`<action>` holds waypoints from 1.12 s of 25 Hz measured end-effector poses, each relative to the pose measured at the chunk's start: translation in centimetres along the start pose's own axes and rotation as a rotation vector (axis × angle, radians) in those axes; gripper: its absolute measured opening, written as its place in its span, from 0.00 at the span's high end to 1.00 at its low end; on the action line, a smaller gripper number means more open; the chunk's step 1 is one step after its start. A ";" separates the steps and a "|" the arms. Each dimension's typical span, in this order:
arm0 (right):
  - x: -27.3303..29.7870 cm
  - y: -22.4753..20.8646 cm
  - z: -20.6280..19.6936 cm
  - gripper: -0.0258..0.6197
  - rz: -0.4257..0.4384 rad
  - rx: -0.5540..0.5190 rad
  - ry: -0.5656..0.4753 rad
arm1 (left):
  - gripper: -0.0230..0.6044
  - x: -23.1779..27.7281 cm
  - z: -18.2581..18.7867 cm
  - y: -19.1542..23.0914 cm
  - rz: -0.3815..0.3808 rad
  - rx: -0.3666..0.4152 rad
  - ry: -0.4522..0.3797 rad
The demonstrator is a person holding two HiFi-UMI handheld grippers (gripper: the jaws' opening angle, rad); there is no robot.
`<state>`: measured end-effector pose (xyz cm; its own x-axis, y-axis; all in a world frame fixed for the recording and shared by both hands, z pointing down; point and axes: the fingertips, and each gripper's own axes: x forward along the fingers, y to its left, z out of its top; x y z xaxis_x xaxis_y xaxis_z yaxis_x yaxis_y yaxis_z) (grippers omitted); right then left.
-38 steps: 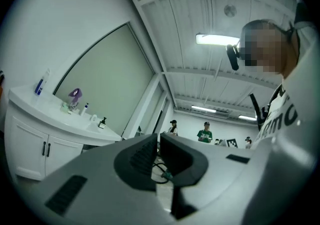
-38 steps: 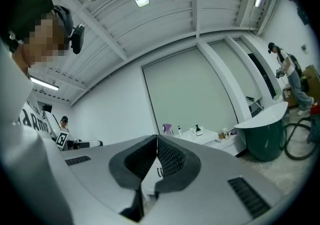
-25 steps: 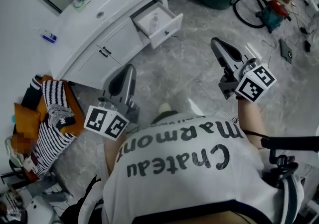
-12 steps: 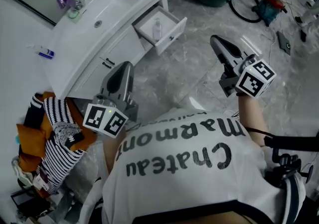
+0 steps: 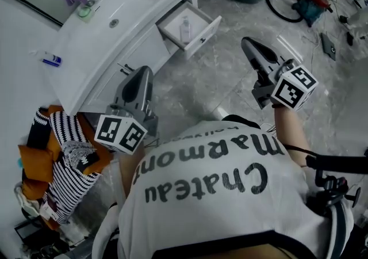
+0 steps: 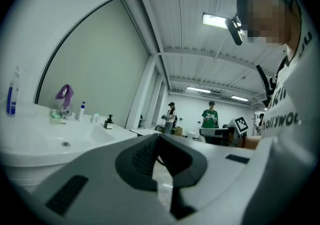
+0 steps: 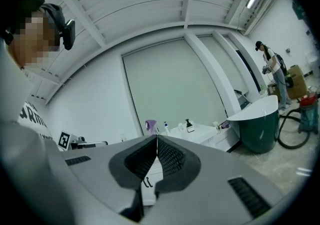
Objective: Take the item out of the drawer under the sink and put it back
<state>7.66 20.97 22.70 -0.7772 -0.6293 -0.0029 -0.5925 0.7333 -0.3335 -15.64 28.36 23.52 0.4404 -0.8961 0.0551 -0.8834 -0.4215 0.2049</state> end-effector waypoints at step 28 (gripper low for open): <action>4.9 0.5 0.1 0.94 -0.005 -0.021 -0.002 | 0.94 0.6 -0.1 4.4 0.017 -0.061 -0.005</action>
<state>3.61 18.20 22.39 -0.7739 -0.6333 -0.0030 -0.6006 0.7353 -0.3140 -19.26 25.99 24.54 0.4244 -0.9039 0.0542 -0.8792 -0.3969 0.2636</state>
